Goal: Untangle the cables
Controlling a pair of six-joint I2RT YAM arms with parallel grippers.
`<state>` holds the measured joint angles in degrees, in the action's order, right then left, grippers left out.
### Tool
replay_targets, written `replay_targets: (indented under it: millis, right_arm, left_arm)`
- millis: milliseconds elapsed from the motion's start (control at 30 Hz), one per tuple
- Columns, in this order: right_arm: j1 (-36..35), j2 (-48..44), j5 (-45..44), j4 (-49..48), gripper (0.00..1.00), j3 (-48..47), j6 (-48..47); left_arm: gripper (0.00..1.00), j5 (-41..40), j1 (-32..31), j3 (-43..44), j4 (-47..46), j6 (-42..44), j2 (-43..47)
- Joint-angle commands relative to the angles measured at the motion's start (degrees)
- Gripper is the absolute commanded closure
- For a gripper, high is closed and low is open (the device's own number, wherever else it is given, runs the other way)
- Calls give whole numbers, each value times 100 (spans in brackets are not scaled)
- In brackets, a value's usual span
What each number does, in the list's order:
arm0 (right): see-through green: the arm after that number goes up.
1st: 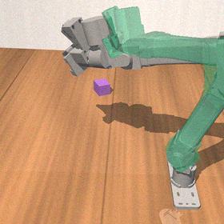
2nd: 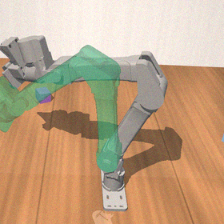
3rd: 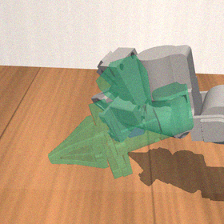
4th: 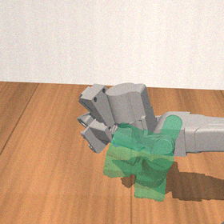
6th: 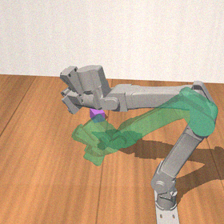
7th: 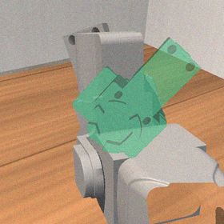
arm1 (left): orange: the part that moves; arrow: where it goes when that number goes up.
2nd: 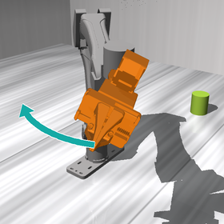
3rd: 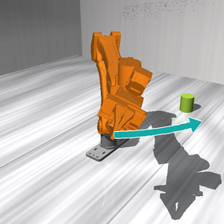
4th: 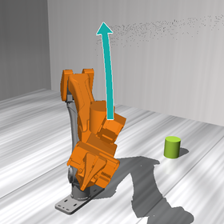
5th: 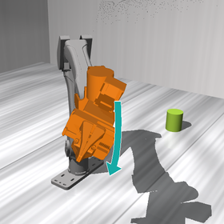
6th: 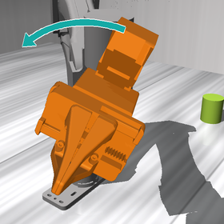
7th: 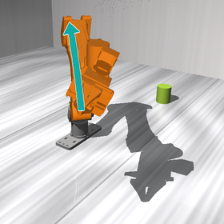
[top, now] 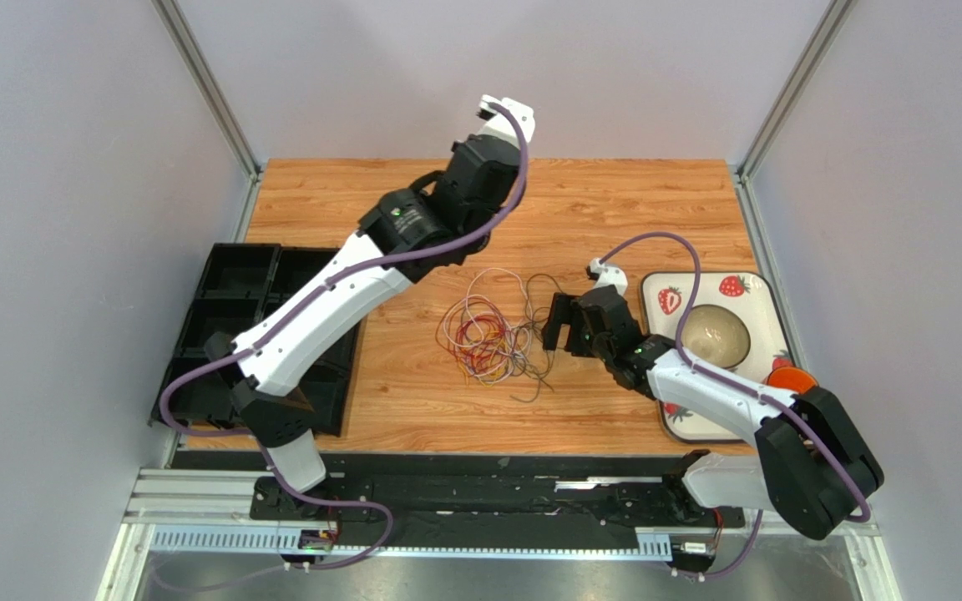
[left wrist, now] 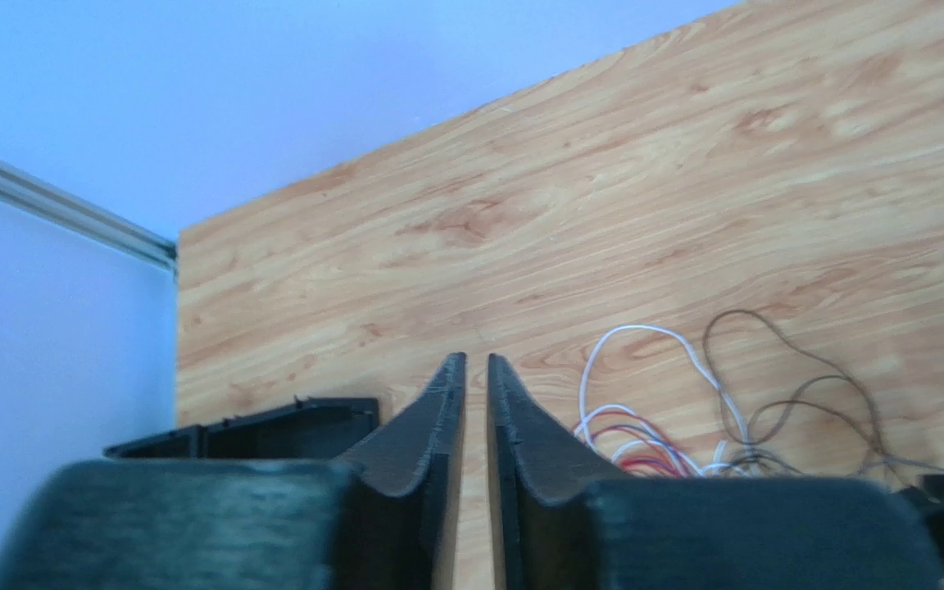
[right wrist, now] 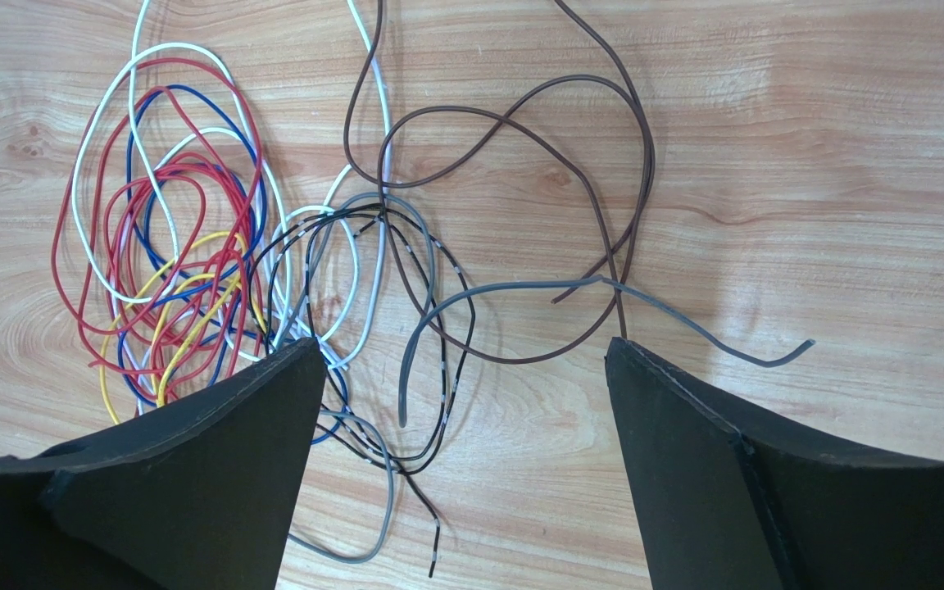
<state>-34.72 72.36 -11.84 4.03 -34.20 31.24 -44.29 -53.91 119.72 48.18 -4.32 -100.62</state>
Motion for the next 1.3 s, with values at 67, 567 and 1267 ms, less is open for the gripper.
replay_targets:
  millis: [67,567,1267]
  right_arm:
    - [-26,-81,-47,-113,11,-105,-22]
    - [-26,-46,-29,-105,11,-114,-31]
    - [-26,42,50,-122,11,-166,-83]
  left_arm:
    - [66,1351,389,-957,369,-534,252]
    - [60,3629,1348,-3156,-1540,-1993,-229]
    - [59,3840,1366,-3078,-1909,-2495,-1689]
